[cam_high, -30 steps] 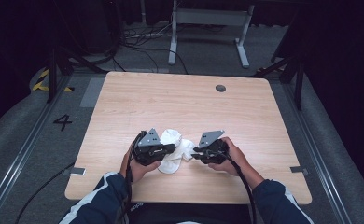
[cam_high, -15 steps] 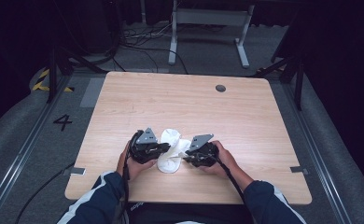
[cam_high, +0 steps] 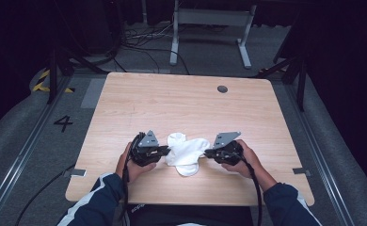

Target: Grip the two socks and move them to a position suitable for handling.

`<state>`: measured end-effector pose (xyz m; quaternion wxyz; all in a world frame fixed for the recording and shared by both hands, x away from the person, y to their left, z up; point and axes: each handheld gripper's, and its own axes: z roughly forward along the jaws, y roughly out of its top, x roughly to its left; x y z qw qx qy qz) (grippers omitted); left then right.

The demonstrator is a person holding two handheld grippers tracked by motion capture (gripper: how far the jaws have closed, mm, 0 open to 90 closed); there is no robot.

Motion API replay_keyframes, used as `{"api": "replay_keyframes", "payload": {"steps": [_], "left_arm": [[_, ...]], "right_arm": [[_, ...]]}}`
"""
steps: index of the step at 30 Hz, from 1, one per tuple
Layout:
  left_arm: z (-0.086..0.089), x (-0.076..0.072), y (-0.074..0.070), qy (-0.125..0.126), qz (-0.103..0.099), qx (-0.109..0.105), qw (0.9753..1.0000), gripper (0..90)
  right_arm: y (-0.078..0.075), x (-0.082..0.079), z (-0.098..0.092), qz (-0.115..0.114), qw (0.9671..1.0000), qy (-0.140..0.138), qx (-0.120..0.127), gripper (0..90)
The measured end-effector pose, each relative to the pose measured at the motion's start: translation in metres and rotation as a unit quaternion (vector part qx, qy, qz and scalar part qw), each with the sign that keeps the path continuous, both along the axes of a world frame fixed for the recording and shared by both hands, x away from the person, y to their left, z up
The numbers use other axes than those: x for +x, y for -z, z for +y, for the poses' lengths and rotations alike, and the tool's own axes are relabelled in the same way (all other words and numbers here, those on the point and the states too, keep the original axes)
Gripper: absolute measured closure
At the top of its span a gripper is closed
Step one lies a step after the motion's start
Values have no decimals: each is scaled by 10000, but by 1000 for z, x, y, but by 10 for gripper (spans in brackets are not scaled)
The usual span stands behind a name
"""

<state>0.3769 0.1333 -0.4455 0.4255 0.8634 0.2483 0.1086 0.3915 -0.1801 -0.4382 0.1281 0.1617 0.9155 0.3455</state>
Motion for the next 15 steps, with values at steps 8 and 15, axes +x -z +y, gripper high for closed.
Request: {"api": "replay_keyframes", "payload": {"steps": [8,15], "left_arm": [[-13,-12,-7,262,12,-117,9996,813],[-27,-20,-4,533,-95,194,9983,790]], "right_arm": [[-7,-3,-29,-111,9992,348,147,774],[1,-8,-36,-11,9994,332,-44,661]]}}
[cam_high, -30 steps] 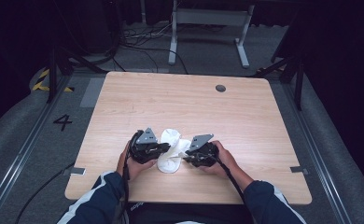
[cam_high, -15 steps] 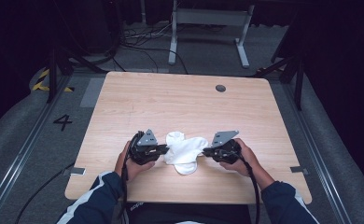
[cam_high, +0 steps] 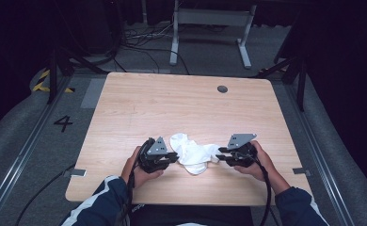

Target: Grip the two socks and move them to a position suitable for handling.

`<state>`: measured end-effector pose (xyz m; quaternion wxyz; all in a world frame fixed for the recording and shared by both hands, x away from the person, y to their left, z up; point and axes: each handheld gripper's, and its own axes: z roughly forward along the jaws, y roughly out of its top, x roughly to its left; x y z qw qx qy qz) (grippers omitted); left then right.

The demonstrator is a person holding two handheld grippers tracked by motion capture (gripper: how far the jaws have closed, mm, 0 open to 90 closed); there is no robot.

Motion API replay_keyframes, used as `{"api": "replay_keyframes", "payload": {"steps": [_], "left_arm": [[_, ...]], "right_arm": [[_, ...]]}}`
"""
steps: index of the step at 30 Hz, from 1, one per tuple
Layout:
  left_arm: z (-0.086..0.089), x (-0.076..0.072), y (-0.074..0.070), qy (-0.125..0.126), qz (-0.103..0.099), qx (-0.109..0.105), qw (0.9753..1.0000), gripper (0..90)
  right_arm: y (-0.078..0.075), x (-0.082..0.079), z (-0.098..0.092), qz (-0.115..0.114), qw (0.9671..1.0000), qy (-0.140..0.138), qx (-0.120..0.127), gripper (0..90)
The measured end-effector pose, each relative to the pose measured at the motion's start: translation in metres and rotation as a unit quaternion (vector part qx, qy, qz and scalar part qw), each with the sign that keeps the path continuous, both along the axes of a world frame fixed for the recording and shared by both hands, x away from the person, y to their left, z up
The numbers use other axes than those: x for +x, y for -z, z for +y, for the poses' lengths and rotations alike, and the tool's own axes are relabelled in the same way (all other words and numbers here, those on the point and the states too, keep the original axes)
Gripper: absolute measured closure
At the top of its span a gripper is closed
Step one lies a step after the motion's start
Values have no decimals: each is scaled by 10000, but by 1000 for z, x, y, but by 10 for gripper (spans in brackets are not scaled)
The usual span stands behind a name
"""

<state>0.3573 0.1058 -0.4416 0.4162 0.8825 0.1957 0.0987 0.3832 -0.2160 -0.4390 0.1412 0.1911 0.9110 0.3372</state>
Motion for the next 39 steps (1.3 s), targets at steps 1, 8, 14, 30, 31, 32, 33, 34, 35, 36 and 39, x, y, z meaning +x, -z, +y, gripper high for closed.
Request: {"api": "replay_keyframes", "payload": {"steps": [1,8,14,30,31,32,33,34,35,36,39], "left_arm": [[-2,0,0,5,-26,15,10000,766],[-23,22,2,-172,-210,248,9993,613],[-34,39,16,-83,-35,501,9987,729],[-32,42,19,174,155,617,9978,900],[-31,39,16,180,128,535,9983,900],[-31,35,9,206,103,382,9990,900],[-31,35,9,206,103,382,9990,900],[-31,32,3,234,29,309,9992,900],[-31,29,-3,299,3,197,9994,900],[-31,29,-3,299,3,197,9994,900],[-35,21,-7,368,-93,190,9991,899]], "right_arm": [[1,-2,-3,33,10000,89,15,665],[8,-11,-4,93,9990,443,61,658],[18,-7,3,219,9989,420,71,661],[24,-3,6,115,9987,474,-115,849],[22,-3,5,86,9988,467,-94,851],[16,-3,1,15,9987,505,2,854],[16,-3,1,15,9987,505,2,854],[14,-3,0,4,9987,514,36,855],[11,-3,-1,-51,9986,522,39,856],[8,-4,-4,-95,9985,533,63,857],[3,-5,-10,-115,9982,566,154,852]]}}
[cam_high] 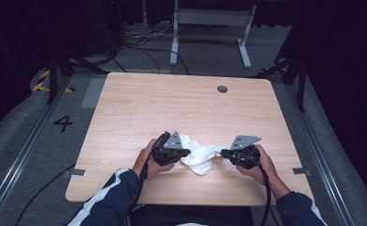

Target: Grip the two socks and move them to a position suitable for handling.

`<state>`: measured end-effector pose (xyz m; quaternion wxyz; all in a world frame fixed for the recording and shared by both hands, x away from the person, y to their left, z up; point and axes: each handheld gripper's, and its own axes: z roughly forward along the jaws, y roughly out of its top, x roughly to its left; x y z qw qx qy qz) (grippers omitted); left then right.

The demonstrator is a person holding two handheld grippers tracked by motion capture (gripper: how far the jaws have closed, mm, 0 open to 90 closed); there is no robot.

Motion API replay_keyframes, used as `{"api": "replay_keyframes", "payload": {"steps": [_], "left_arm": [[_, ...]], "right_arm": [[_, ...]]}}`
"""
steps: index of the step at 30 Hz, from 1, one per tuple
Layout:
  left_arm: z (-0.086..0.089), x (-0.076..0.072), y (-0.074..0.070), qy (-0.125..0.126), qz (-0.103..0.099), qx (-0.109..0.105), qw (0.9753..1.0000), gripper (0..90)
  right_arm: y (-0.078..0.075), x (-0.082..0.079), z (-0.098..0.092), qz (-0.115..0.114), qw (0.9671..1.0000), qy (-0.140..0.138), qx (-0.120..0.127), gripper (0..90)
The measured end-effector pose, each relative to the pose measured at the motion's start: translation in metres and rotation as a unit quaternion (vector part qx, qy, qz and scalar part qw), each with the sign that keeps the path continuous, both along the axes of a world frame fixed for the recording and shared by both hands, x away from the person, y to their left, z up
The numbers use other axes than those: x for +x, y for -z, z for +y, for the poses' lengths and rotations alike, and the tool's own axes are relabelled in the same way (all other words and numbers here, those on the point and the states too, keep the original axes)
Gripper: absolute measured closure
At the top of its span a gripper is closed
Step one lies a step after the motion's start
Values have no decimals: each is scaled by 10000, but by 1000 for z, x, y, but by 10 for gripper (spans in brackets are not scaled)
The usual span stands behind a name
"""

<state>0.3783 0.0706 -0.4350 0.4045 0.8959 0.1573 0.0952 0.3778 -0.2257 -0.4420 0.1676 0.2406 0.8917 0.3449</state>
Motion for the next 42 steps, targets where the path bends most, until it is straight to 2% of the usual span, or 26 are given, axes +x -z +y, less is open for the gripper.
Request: {"api": "replay_keyframes", "payload": {"steps": [1,2,3,5,6,7,11,13,15,17,20,21,23,24,27,31,32,33,34,35,38,39,42], "left_arm": [[-1,-1,2,-80,20,9,10000,884],[-3,0,4,-75,29,73,9999,831],[-5,1,6,-45,12,178,9998,791],[-8,2,12,-213,-41,404,9989,674],[-9,5,16,-172,78,413,9990,669],[-10,6,19,-173,109,429,9989,652],[-13,14,32,-378,379,500,9973,567],[-13,16,34,-316,455,493,9972,613],[-11,16,35,-205,482,450,9976,732],[-12,15,34,-115,377,564,9976,869],[-12,14,33,-78,341,610,9975,879],[-12,14,32,-74,318,560,9979,879],[-11,13,26,-59,300,469,9984,882],[-10,11,22,-60,225,375,9990,882],[-7,8,9,-21,187,100,9998,882],[-7,-5,-7,63,176,-321,9993,881],[-7,-5,-7,63,176,-321,9993,882],[-13,-16,-12,251,212,-370,9988,881],[-17,-22,-12,322,256,-398,9984,880],[-21,-27,-12,456,306,-416,9976,879],[-35,-41,-5,697,447,-187,9964,875],[-41,-46,-1,813,485,-33,9955,872],[-48,-53,7,955,656,50,9933,817]], "right_arm": [[-1,0,-2,-11,10000,27,58,844],[-2,0,-5,-32,9999,82,91,843],[-2,0,-7,-40,9999,108,80,843],[-2,1,-9,-55,9999,98,10,842],[-1,0,-9,-22,9999,111,1,842],[1,0,-9,16,9999,110,-41,839],[8,3,-8,169,9994,86,-291,804],[12,3,-9,207,9992,127,-329,783],[14,4,-9,219,9990,161,-342,738],[15,4,-9,234,9993,162,-241,726],[17,4,-8,242,9992,182,-253,740],[17,4,-8,242,9992,182,-253,740],[19,6,-6,222,9991,163,-319,813],[20,6,-6,200,9990,144,-363,838],[19,7,-8,164,9991,172,-363,856],[9,7,-14,44,9995,216,-227,857],[6,6,-16,41,9995,251,-168,857],[3,6,-19,32,9996,248,-141,855],[1,5,-21,47,9997,224,-128,854],[1,5,-23,102,9997,176,-141,851],[4,2,-28,113,9994,116,-319,830],[6,1,-29,118,9990,147,-409,828],[11,0,-36,116,9981,255,-545,779]]}}
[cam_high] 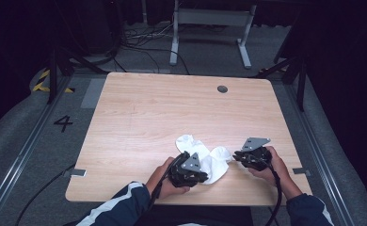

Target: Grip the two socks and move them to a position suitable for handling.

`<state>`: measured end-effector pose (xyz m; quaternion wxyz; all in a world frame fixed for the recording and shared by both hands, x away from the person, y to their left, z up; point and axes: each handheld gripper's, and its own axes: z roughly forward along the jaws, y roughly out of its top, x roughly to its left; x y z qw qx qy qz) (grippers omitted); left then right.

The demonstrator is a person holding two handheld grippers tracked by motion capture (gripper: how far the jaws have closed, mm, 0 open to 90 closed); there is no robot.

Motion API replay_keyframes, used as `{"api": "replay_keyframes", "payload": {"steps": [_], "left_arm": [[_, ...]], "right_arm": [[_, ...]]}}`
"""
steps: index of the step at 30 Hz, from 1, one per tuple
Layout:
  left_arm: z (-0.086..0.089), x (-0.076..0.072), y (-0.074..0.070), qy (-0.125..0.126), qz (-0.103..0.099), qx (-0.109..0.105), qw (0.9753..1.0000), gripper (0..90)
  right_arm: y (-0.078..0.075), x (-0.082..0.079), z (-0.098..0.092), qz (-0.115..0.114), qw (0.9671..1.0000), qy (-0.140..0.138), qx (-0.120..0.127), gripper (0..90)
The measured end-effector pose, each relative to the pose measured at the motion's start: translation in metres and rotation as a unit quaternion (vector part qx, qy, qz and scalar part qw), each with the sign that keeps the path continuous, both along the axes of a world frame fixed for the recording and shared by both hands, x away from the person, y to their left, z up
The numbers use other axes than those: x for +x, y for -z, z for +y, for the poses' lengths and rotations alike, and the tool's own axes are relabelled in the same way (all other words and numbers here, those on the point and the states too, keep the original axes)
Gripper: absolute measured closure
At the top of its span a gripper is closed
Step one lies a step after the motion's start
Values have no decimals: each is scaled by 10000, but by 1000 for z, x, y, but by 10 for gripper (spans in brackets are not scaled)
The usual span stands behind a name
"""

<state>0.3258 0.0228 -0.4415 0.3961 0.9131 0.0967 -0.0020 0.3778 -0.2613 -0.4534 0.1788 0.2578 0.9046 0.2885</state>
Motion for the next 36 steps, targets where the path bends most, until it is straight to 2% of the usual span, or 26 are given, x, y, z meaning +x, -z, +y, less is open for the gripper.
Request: {"api": "replay_keyframes", "payload": {"steps": [2,3,5,6,7,8,11,12,14,15,16,17,20,23,25,26,27,28,30,32,33,34,36], "left_arm": [[-4,-5,4,39,6,237,9997,723],[-4,-9,4,102,46,247,9996,700],[-1,-13,1,22,-17,263,9996,638],[1,-14,-2,17,-156,295,9994,625],[3,-15,-5,-29,-376,368,9986,613],[3,-15,-5,-29,-376,368,9986,607],[7,-6,-8,-251,-605,302,9974,621],[6,0,-5,-407,-572,242,9972,639],[2,8,1,-509,-614,280,9964,648],[0,12,5,-522,-555,290,9967,648],[-3,15,10,-515,-495,352,9968,653],[-5,17,15,-456,-538,515,9962,657],[-7,18,26,-359,-429,710,9959,666],[-6,17,28,-350,-321,634,9969,683],[-7,14,28,-285,-217,585,9976,679],[-8,12,28,-168,-197,571,9980,674],[-9,9,28,-157,-197,558,9981,666],[-10,7,26,-125,-300,579,9978,652],[-7,6,20,-188,-337,459,9982,608],[0,12,10,-390,-481,369,9974,576],[11,20,3,-682,-510,239,9961,563],[11,20,3,-682,-510,239,9961,557],[22,31,0,-1017,-643,253,9924,555]], "right_arm": [[2,-1,-4,66,9999,86,28,769],[2,-1,-5,13,9999,102,60,765],[0,-1,-6,-49,9996,179,196,727],[-1,-1,-5,-101,9992,250,284,702],[-3,-1,-4,-67,9986,342,403,699],[-3,-1,-4,-67,9986,342,403,699],[-3,-1,2,-3,9978,403,530,661],[-2,0,4,71,9972,465,586,647],[4,3,8,248,9961,628,570,604],[4,3,8,248,9961,628,570,604],[6,4,8,375,9952,651,624,591],[8,5,10,445,9952,639,599,567],[12,6,12,474,9950,696,542,528],[12,7,10,459,9947,743,546,525],[12,7,8,380,9953,761,453,528],[11,7,7,352,9955,771,419,534],[11,7,6,362,9954,777,417,537],[11,7,6,366,9953,789,427,537],[11,7,5,312,9957,775,398,539],[11,7,5,200,9959,811,354,535],[10,8,3,131,9953,878,375,535],[10,8,3,131,9953,878,375,535],[8,8,2,126,9946,925,442,535]]}}
